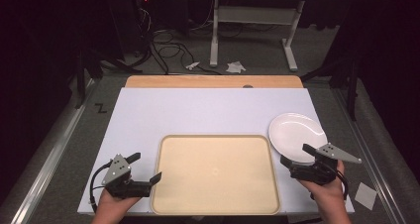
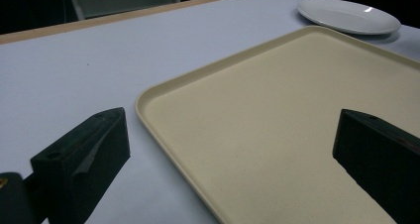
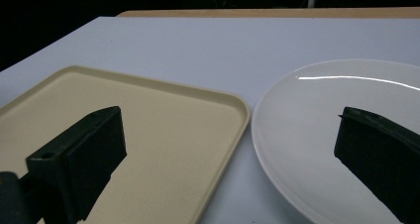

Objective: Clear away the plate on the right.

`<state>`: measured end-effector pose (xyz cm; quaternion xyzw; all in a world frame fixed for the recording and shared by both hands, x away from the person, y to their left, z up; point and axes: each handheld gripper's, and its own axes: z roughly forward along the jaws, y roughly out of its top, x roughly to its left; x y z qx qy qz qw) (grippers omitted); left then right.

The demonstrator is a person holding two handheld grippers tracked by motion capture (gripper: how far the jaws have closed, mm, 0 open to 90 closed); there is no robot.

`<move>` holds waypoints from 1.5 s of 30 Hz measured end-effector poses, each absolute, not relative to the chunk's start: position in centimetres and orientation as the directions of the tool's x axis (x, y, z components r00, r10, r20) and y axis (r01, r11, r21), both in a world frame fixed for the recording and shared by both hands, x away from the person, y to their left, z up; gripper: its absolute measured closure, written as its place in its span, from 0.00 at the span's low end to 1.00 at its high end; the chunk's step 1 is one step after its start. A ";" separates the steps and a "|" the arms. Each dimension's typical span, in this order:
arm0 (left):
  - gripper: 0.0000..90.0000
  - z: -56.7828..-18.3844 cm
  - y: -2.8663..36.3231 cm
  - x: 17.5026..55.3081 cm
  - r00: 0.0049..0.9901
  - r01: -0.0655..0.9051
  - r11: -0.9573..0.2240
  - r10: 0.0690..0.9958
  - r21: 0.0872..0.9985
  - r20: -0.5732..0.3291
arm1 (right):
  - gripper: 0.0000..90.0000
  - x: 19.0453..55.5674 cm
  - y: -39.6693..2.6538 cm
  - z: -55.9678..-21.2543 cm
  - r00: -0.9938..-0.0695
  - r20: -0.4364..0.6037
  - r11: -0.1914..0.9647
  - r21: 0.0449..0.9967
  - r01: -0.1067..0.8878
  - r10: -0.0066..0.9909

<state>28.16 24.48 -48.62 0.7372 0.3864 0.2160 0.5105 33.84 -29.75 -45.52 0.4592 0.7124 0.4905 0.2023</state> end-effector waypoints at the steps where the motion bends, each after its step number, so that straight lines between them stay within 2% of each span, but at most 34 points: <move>1: 0.02 -48.6 24.5 28.2 0.608 0.349 -0.180 0.790 0.920 -0.076 | 0.00 33.8 -29.7 -45.5 -0.496 0.162 0.097 0.885 0.456 0.853; 14: 0.02 -48.6 24.2 28.6 0.619 0.342 -0.188 0.782 0.921 -0.071 | 0.00 33.8 -32.2 -46.0 -0.437 0.172 0.067 0.875 0.480 0.883; 30: 0.03 -48.6 24.3 28.6 0.622 0.342 -0.191 0.780 0.920 -0.069 | 0.00 34.0 -32.5 -46.4 -0.417 0.176 0.062 0.866 0.497 0.892; 45: 0.04 -48.7 24.1 28.5 0.635 0.343 -0.202 0.770 0.917 -0.068 | 0.00 34.3 -33.2 -46.7 -0.382 0.265 -0.017 0.840 0.543 0.885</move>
